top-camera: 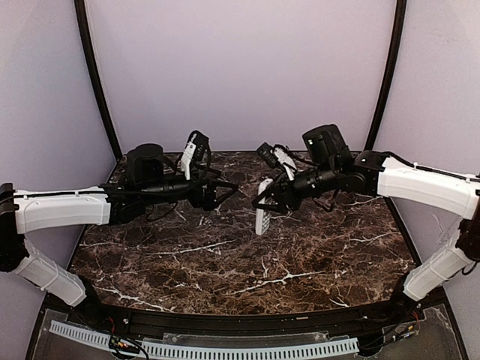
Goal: Load the batteries into the remote control
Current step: Place the remote control at the center of the board.
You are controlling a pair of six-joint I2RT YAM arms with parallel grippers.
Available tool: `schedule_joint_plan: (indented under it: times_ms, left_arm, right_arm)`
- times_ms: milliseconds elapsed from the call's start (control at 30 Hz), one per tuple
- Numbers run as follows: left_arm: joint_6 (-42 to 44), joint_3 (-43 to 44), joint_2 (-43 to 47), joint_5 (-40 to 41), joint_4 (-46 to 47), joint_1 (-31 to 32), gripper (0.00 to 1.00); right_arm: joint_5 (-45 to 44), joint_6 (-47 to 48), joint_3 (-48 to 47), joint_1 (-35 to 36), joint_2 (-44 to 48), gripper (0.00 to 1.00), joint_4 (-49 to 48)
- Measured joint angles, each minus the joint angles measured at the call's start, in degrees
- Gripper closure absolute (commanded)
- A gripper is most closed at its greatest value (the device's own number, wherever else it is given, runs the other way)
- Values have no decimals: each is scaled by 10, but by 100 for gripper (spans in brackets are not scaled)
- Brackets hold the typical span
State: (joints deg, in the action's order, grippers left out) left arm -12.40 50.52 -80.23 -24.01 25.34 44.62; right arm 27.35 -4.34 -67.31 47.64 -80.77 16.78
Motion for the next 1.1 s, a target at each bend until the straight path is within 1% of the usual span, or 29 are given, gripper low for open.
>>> schedule_joint_plan:
  times_ms: [67, 133, 267, 400, 567, 767, 833, 1033, 1100]
  left_arm:
    - [0, 2, 24, 65, -48, -2, 1]
    - [-1, 2, 35, 114, -86, -3, 1]
    - [-4, 3, 37, 187, -151, -5, 1]
    - [-5, 3, 37, 234, -188, -7, 1]
    - [-5, 1, 39, 265, -198, -8, 1]
    - [-6, -3, 39, 275, -199, -8, 2]
    - [-8, -8, 39, 276, -198, -8, 1]
    - [-7, -17, 35, 277, -194, -8, 1]
    - [-7, -18, 33, 278, -193, -8, 2]
  right_arm:
    - [-20, -5, -20, 0, -31, 78, 51]
    - [-37, -7, -39, 0, -62, 77, 96]
    - [-75, -13, -82, -1, -134, 75, 182]
    - [-99, -18, -123, 0, -200, 74, 239]
    - [-127, -19, -160, 0, -273, 73, 278]
    - [-152, -28, -208, -3, -343, 70, 318]
    - [-153, -34, -225, -6, -355, 68, 329]
    - [-142, -54, -267, -19, -391, 56, 360]
    - [-140, -60, -282, -22, -403, 55, 370]
